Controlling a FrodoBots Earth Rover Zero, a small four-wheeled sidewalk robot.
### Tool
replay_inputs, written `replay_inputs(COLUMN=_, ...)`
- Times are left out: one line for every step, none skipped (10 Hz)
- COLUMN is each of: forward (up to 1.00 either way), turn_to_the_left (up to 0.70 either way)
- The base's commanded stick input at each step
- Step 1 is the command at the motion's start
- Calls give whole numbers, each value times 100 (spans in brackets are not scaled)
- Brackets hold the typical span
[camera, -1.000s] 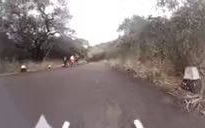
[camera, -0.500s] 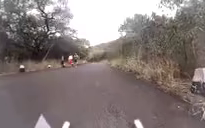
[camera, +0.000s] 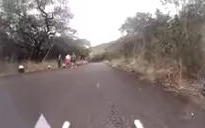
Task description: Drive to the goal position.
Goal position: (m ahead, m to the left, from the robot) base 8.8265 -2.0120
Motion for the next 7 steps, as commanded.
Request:
replay_inputs(forward=50, turn_to_the_left=-50)
replay_inputs(forward=50, turn_to_the_left=-50)
replay_inputs(forward=50, turn_to_the_left=-43)
replay_inputs(forward=50, turn_to_the_left=0)
replay_inputs(forward=50, turn_to_the_left=0)
replay_inputs(forward=50, turn_to_the_left=0)
replay_inputs(forward=50, turn_to_the_left=0)
